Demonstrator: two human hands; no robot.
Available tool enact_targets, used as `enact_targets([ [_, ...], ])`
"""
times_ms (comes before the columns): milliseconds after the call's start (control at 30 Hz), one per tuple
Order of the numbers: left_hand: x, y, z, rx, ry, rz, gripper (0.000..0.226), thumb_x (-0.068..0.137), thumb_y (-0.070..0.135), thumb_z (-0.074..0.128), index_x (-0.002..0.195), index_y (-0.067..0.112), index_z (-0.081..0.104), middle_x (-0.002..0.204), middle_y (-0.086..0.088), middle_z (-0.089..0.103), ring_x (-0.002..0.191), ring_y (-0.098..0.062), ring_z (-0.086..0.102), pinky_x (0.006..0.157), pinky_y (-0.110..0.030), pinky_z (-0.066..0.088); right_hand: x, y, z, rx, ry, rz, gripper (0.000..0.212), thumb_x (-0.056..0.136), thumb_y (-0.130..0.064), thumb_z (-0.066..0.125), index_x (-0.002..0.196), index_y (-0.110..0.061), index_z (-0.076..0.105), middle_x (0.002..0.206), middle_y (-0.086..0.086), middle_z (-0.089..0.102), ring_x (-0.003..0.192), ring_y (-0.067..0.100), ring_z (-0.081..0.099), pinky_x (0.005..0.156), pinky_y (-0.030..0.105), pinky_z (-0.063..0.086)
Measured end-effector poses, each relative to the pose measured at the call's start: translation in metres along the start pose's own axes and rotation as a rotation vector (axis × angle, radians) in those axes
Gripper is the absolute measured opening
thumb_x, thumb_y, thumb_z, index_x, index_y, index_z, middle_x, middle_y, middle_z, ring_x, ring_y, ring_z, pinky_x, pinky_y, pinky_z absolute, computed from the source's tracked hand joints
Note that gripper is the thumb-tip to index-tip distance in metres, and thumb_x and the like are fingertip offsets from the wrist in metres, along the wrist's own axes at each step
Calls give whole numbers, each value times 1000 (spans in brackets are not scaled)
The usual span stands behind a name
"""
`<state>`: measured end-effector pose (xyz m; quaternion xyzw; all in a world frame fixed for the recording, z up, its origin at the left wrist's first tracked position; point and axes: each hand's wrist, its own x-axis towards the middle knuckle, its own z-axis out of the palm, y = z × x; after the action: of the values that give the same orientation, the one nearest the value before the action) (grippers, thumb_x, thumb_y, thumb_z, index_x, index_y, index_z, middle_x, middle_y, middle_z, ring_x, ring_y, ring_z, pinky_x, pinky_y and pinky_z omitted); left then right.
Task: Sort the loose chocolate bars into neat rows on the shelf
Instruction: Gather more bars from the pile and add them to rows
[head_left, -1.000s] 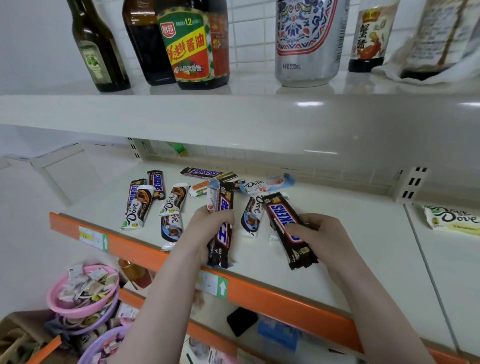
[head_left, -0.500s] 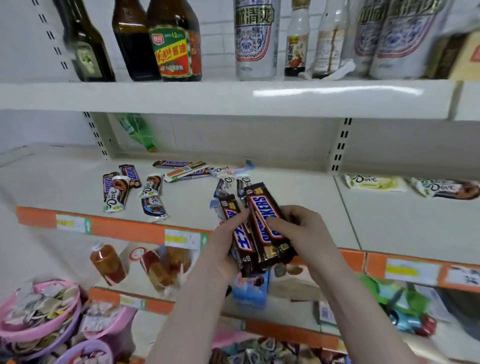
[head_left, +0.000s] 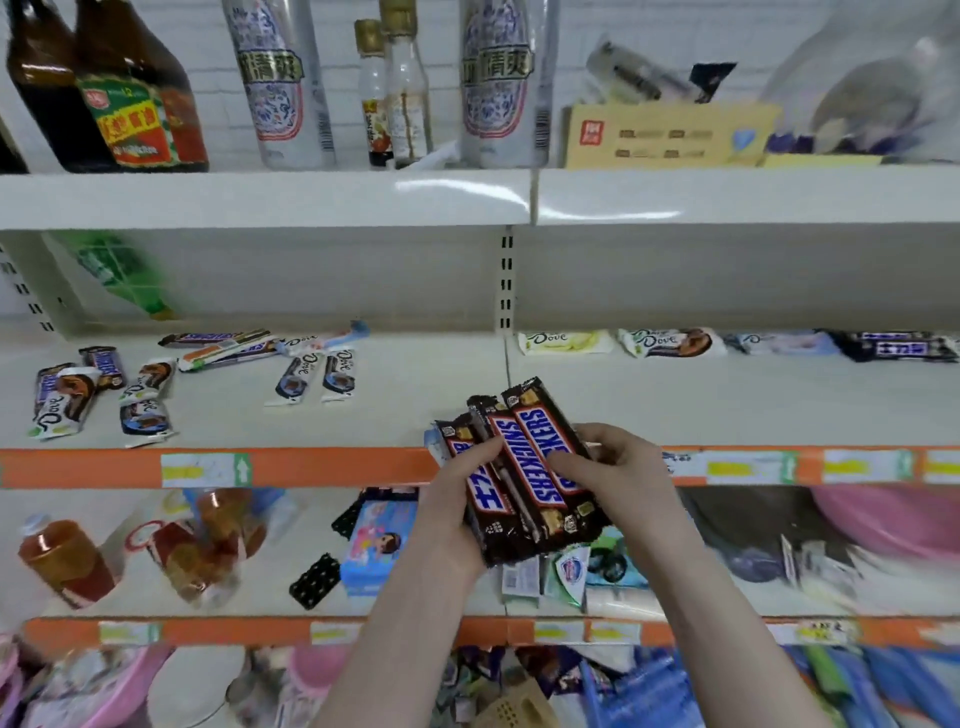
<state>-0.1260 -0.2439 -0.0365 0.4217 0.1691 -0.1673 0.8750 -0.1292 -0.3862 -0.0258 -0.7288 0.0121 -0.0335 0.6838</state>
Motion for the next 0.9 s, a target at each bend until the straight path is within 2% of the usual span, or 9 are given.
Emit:
enact_targets([
  [100,14,-38,56,16,-45,8,17,79,16,65,88,2,68,72,-18,72,57,-30,70,45,-35,55,0,2,-67,-38,37,-35,20,72,-9,73,86,-21,69,70,6,73,62,25,70,59,36,58],
  [200,28,-85,120,17,-83,-19,14,79,15,60,85,4,67,75,-18,72,61,-30,70,56,-37,58,1,5,-144,-45,48,-53,22,71,-8,74,85,-24,68,72,6,73,63,24,70,59,34,58],
  [333,44,-139,194,25,-87,-34,13,82,14,53,88,6,63,68,-15,71,55,-28,69,52,-35,57,0,9,-244,-53,84,-79,24,72,-3,72,76,-27,68,68,-3,73,59,15,69,52,24,55],
  [433,56,-164,238,27,-101,-43,13,84,12,51,77,7,60,60,-14,69,49,-25,67,44,-32,54,2,12,-302,-95,118,-89,25,71,-5,73,77,-29,69,71,-5,74,62,12,68,55,24,56],
  [533,70,-182,273,68,-121,-102,16,84,16,56,72,7,63,60,-14,69,48,-26,66,43,-34,54,11,16,-346,-142,138,-75,25,71,-8,74,91,-22,69,79,0,74,67,15,69,58,27,56],
  [667,101,-194,308,135,-173,-135,22,81,27,65,73,7,72,68,-14,72,55,-25,69,49,-34,57,34,17,-386,-229,147,-110,28,73,-9,73,79,-35,65,78,2,72,66,18,67,62,34,55],
  [767,126,-197,330,130,-210,-155,29,76,34,68,67,8,76,76,-15,73,62,-26,70,51,-35,56,59,19,-409,-277,136,-150,24,76,-11,71,84,-32,66,81,8,72,69,24,67,64,35,54],
  [833,145,-195,343,93,-197,-164,31,74,36,70,65,7,73,69,-13,71,55,-23,68,47,-31,55,79,21,-423,-238,99,-155,22,78,-10,69,95,-23,70,85,6,73,72,21,69,66,32,55],
  [900,167,-191,356,86,-153,-148,33,71,39,72,70,7,69,62,-9,68,48,-21,64,47,-27,54,102,22,-435,-236,56,-175,24,80,-9,67,100,-21,70,81,-6,74,68,11,68,61,24,54],
])
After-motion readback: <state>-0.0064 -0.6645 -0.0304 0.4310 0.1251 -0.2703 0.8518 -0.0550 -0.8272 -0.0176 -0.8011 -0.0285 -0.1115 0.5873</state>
